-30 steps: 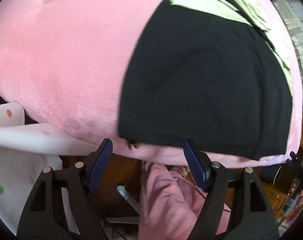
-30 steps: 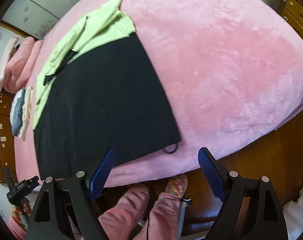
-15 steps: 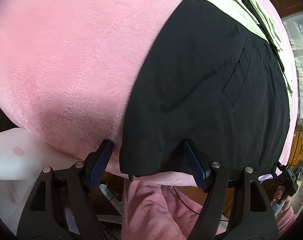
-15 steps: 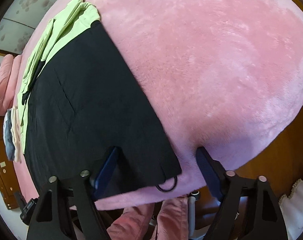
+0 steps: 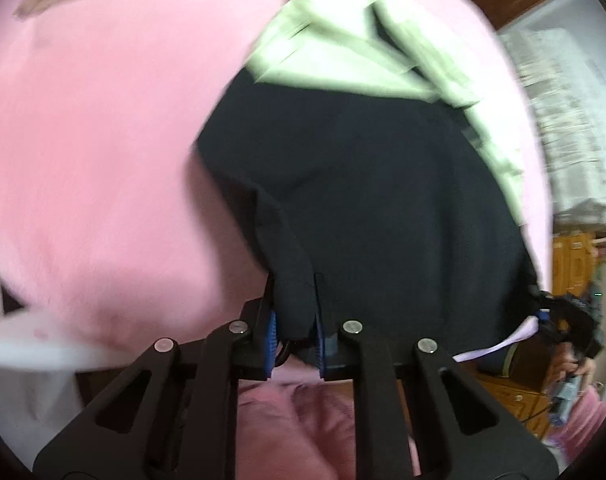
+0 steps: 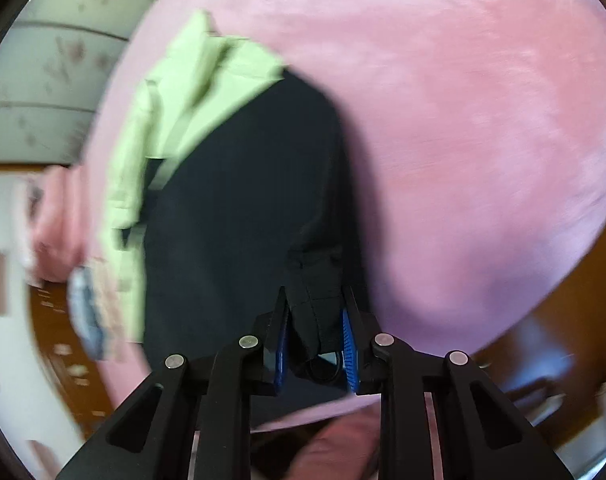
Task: Fold large clothes
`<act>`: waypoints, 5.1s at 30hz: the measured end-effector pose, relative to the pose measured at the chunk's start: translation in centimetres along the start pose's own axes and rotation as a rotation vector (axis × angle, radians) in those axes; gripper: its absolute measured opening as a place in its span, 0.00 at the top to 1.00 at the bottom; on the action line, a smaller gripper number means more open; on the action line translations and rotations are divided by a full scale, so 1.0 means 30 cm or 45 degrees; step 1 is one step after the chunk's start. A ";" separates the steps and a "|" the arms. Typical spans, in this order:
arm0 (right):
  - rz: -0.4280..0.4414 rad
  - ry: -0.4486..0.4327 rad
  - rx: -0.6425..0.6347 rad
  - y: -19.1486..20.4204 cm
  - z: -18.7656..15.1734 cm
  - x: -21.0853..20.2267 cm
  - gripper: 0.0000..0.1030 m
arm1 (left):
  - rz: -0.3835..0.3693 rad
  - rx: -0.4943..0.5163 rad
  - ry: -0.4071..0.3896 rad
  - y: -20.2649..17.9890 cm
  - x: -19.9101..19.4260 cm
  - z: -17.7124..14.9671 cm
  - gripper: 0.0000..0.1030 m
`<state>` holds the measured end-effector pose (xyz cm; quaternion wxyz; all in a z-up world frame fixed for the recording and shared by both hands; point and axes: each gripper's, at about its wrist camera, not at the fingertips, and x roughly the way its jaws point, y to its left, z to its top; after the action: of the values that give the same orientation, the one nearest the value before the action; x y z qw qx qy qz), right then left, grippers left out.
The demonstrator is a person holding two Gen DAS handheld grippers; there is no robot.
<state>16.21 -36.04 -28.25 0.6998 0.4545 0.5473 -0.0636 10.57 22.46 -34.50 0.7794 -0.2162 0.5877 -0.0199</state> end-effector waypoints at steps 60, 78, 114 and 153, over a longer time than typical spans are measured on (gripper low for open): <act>0.216 0.056 -0.609 0.886 0.577 0.763 0.92 | 0.246 0.352 -0.121 -0.639 0.565 0.943 0.56; -0.053 0.248 -0.736 0.717 0.510 0.988 1.00 | 0.544 0.417 0.100 -0.498 0.736 0.811 0.99; -0.175 -0.105 -0.957 1.363 0.668 1.506 1.00 | 0.158 0.269 -0.166 -0.571 1.011 1.194 0.99; 0.216 0.121 -0.704 0.860 0.562 1.039 1.00 | 0.089 0.345 0.040 -0.701 0.912 0.985 0.99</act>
<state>55.53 -20.29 -39.52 0.7736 0.2931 0.5361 0.1679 51.03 4.88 -45.38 0.7923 -0.0881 0.5990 -0.0751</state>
